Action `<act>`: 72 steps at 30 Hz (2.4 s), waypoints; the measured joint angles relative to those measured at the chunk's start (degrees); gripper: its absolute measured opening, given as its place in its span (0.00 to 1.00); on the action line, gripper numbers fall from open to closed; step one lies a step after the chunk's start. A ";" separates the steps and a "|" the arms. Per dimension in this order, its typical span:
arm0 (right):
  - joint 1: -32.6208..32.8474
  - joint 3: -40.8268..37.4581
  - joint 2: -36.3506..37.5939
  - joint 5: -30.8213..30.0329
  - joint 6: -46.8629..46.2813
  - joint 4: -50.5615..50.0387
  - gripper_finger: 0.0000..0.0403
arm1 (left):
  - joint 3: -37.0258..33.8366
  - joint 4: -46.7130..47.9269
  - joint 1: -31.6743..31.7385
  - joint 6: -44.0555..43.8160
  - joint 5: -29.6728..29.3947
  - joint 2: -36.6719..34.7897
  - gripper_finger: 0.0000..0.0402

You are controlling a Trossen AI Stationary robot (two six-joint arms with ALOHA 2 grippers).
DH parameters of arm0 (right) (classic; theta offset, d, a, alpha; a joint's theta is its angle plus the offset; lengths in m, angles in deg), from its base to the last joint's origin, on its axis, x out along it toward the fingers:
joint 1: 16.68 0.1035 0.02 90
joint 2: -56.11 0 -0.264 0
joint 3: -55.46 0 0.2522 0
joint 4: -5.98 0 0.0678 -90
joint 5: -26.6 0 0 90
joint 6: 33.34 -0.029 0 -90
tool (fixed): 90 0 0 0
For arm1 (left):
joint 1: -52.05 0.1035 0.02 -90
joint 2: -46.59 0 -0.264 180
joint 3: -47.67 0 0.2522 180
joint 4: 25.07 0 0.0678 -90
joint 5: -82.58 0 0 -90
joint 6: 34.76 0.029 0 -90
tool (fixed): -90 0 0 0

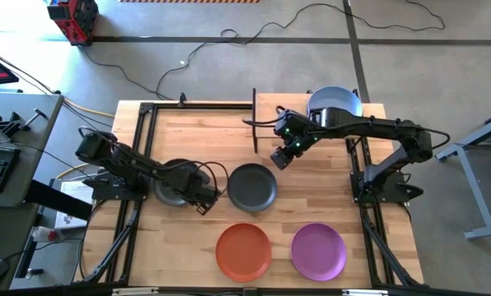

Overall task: Place and stack plates onto a shelf
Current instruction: Put the black plate on the shelf

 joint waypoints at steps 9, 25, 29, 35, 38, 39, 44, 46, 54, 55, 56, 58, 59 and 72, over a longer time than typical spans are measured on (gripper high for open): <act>-0.05 0.00 0.00 -0.61 3.46 1.35 0.32 | 8.82 13.12 -0.13 15.40 -2.62 0.00 0.01; -3.20 0.00 0.00 -8.61 -5.27 13.67 0.45 | 23.50 38.60 -0.24 48.42 -21.73 -0.02 0.00; -5.53 0.00 0.00 -8.48 -7.00 18.70 0.45 | 25.67 40.15 -0.19 59.33 -32.76 -0.02 0.00; -8.32 0.00 0.00 -8.44 -6.79 25.29 0.45 | 28.78 39.08 1.29 73.13 -42.10 -0.02 0.00; -9.04 0.00 0.00 -9.56 -5.51 28.06 0.45 | 29.80 37.66 2.51 77.20 -44.46 -0.02 0.00; -9.17 0.00 0.00 -10.45 -4.48 28.99 0.45 | 30.09 37.06 2.93 78.53 -45.39 -0.02 0.00; -9.19 0.00 0.00 -14.04 -2.51 31.19 0.45 | 31.22 30.92 5.07 84.81 -46.76 -0.04 0.00; -9.17 0.00 0.00 -14.71 -2.40 31.19 0.45 | 31.57 28.33 5.61 87.93 -46.76 -0.04 0.00; -9.17 0.00 0.00 -14.95 -3.02 31.19 0.45 | 31.93 16.26 7.37 100.17 -46.89 -0.04 0.00; -9.17 0.00 0.00 -14.95 -3.02 31.17 0.45 | 31.93 15.04 7.47 101.24 -46.91 -0.04 0.00; -9.17 0.00 0.00 -15.07 -3.02 31.09 0.45 | 31.93 13.94 7.65 102.22 -46.89 -0.04 0.00; -9.17 0.00 0.00 -15.52 -3.02 30.46 0.45 | 31.93 12.45 7.78 103.42 -46.91 -0.04 0.00; -9.17 0.00 0.00 -15.91 -3.03 30.02 0.45 | 31.93 12.28 7.89 103.82 -46.89 -0.04 0.00; -9.21 0.00 -0.02 -18.41 -3.57 28.55 0.21 | 31.93 7.35 9.27 105.96 -46.01 -0.04 0.02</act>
